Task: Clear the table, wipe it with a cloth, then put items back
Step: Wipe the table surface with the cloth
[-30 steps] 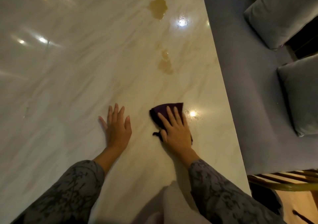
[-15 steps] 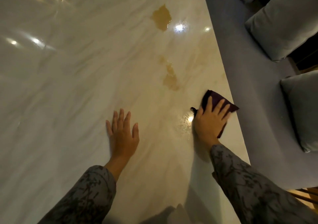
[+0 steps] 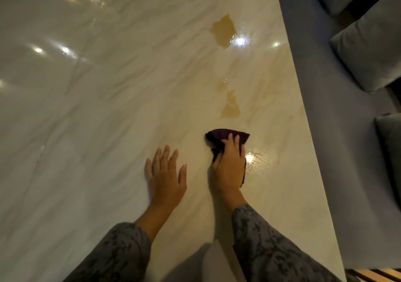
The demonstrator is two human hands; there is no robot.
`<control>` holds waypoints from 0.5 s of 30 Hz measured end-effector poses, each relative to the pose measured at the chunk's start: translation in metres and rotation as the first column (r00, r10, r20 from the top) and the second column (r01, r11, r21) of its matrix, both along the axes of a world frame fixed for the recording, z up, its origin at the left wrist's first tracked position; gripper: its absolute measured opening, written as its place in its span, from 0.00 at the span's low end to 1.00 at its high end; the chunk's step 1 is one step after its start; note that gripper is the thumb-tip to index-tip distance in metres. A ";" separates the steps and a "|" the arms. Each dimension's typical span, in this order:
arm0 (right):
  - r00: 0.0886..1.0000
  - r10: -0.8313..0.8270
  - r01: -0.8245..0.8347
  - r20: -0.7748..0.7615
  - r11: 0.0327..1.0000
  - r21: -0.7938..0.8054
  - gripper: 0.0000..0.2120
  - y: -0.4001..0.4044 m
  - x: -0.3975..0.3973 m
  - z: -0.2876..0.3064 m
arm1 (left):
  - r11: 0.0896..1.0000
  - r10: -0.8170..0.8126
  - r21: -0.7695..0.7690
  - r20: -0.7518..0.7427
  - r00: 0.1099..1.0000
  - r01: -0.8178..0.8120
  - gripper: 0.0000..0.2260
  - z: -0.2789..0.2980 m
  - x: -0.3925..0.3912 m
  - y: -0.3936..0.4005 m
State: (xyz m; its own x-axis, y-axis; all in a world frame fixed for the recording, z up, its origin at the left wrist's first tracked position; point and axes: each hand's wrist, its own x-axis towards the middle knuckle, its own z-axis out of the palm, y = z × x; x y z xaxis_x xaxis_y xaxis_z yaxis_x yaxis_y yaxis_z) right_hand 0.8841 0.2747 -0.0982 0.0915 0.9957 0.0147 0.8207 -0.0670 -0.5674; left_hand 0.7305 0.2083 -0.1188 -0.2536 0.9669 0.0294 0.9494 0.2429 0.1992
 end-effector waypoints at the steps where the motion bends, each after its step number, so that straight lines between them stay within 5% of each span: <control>1: 0.995 -0.094 0.095 -0.037 0.995 0.012 0.18 0.008 0.006 0.000 | 1.000 -0.001 0.018 -0.015 1.000 0.001 0.23 0.001 -0.003 0.005; 4: 0.863 -0.406 0.417 -0.300 0.908 -0.029 0.20 0.047 0.028 0.004 | 0.996 -0.012 0.090 -0.008 1.000 0.012 0.20 0.004 -0.021 0.030; 6: 0.797 -0.470 0.497 -0.380 0.867 -0.031 0.25 0.079 0.040 0.010 | 0.993 -0.023 0.113 0.019 1.000 0.021 0.20 0.001 -0.030 0.044; 9: 0.897 -0.366 0.372 -0.246 0.928 -0.023 0.32 0.127 0.048 0.011 | 0.993 -0.037 0.114 0.077 0.996 0.028 0.22 -0.006 -0.029 0.051; 12: 0.949 -0.298 0.300 -0.103 0.954 -0.002 0.24 0.183 0.036 -0.001 | 0.992 -0.036 0.124 0.104 0.994 0.023 0.24 -0.007 -0.030 0.051; 15: 0.987 -0.012 0.018 0.160 0.999 -0.039 0.24 0.218 0.005 -0.015 | 0.995 -0.034 0.093 0.094 0.995 0.026 0.25 -0.007 -0.031 0.053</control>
